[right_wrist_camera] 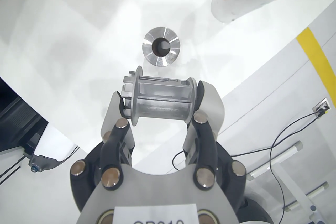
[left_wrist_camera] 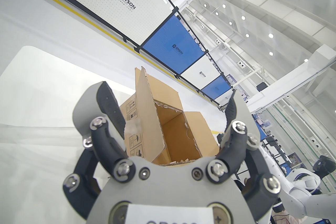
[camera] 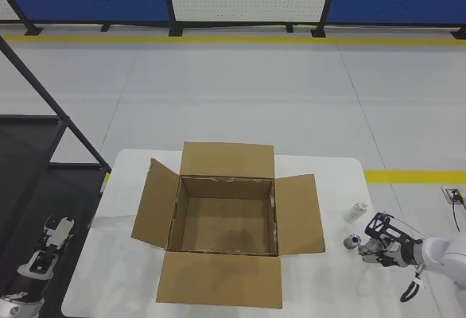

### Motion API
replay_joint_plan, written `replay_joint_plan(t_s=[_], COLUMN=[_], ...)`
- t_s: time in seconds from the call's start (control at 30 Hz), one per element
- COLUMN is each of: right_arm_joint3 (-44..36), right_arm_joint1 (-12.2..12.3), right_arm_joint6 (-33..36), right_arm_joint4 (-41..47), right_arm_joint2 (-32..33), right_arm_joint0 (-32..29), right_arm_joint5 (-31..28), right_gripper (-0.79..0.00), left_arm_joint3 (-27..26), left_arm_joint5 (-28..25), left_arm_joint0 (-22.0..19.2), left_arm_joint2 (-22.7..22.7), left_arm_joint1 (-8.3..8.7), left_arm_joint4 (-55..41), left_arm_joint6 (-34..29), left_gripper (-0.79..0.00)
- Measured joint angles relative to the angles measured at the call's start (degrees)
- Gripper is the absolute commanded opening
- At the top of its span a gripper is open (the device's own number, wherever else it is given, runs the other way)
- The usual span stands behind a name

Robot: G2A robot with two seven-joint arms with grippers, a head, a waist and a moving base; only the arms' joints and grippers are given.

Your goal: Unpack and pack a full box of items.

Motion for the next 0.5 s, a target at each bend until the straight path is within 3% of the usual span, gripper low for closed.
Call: replay_joint_plan(t_s=[0.3,0.5], right_arm_joint3=[-22.93,-35.61], right_arm_joint1=[1.60,1.74], right_arm_joint6=[9.77,13.29], right_arm_joint4=[6.28,8.32], right_arm_joint2=[8.18,7.35], right_arm_joint0=[-7.57,-6.97], right_arm_joint5=[11.34,18.86], right_gripper=[-0.785,-0.785], left_arm_joint3=[0.00,0.00], left_arm_joint5=[0.00,0.00], left_arm_joint0=[0.00,0.00], left_arm_joint2=[0.00,0.00], left_arm_joint1=[0.00,0.00], left_arm_joint4=[0.00,0.00], left_arm_joint6=[0.00,0.00], left_gripper=[0.000,0.000])
